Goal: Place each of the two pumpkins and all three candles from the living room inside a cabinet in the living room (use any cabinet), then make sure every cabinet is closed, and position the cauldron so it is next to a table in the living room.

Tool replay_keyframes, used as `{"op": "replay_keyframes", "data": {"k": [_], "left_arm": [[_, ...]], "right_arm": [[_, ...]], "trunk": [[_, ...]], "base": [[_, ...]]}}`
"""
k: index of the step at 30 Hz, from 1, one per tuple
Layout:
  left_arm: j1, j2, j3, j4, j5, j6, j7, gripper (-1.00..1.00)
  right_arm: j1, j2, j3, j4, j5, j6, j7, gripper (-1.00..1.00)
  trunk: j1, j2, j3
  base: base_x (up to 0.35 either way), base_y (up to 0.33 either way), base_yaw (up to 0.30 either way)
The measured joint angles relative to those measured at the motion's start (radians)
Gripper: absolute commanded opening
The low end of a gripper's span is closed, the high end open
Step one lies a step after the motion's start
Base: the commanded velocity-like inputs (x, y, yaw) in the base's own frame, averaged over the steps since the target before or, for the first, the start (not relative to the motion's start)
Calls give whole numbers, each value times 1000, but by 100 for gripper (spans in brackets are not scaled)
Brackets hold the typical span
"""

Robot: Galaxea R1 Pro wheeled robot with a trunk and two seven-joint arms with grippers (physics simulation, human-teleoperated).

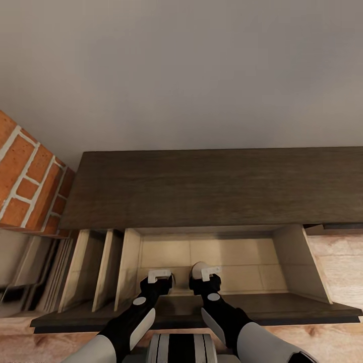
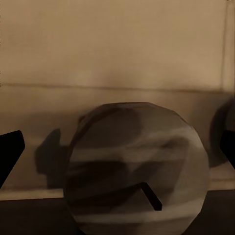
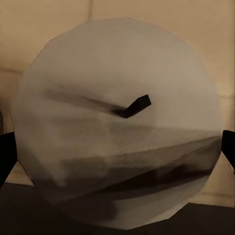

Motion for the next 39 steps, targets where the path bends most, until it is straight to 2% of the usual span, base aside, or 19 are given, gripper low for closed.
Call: {"op": "replay_keyframes", "data": {"k": [28,31,39], "left_arm": [[0,1,3,-4,3,-1,0,100],[1,1,2,-32,-4,-1,2,100],[1,1,7,-52,-4,1,9,100]], "right_arm": [[1,-3,-2,-2,1,-1,0,100],[0,-3,-2,-6,1,-1,0,100],[1,-3,-2,5,0,-1,0,100]], "trunk": [[0,0,0],[4,0,0],[-26,56,25]], "base": [[0,0,0],[0,0,0],[0,0,0]]}}
